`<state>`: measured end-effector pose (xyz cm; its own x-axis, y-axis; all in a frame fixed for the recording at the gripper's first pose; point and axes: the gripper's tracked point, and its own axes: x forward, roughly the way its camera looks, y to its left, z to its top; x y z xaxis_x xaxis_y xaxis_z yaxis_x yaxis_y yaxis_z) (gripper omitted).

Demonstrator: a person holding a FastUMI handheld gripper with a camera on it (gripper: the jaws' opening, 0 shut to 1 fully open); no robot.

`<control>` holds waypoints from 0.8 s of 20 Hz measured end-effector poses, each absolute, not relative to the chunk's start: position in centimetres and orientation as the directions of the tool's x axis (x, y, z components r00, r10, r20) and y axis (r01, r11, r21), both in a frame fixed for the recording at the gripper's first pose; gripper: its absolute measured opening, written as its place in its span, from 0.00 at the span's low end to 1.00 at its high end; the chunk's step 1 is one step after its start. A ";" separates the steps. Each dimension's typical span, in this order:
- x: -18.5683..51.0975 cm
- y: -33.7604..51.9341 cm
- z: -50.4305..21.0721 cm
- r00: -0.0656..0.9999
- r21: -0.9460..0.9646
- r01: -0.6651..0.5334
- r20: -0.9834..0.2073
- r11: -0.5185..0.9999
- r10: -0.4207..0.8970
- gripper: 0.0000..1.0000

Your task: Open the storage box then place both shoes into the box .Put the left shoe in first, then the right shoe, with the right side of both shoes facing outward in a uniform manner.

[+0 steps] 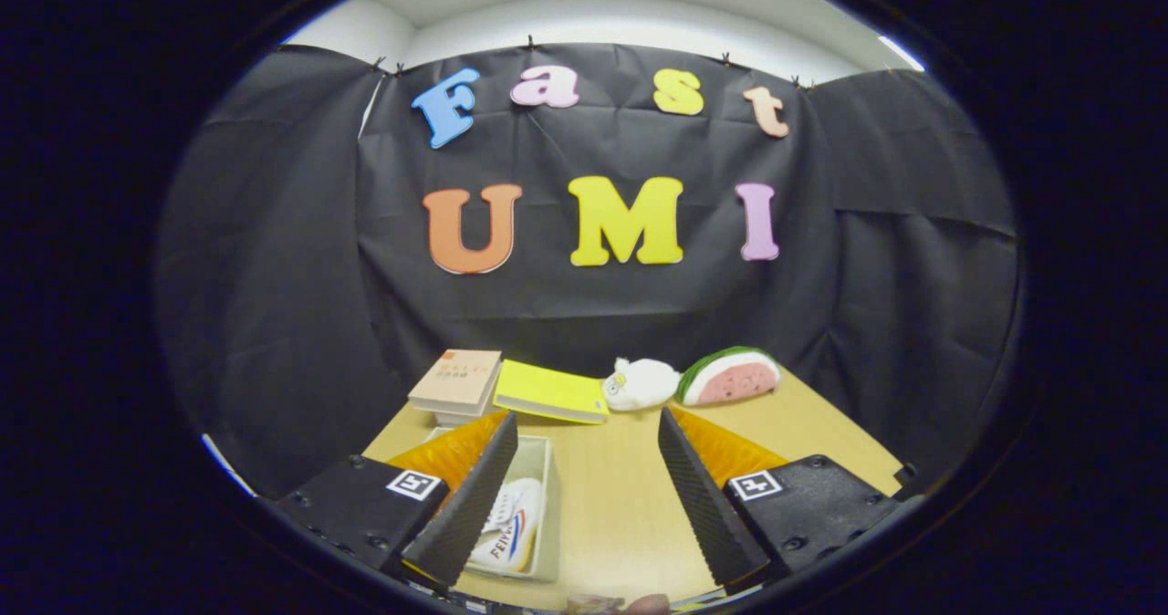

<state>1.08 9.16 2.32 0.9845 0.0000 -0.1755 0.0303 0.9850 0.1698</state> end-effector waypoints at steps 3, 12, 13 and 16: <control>-0.2 7.2 2.3 0.988 0.163 0.077 -0.148 0.984 -0.052 0.99; -4.9 3.8 2.7 0.984 0.155 0.163 -0.093 0.974 -0.150 0.99; -5.2 3.9 2.6 0.984 0.151 0.165 -0.093 0.975 -0.152 0.99; -5.8 4.0 2.8 0.983 0.152 0.170 -0.091 0.974 -0.158 0.99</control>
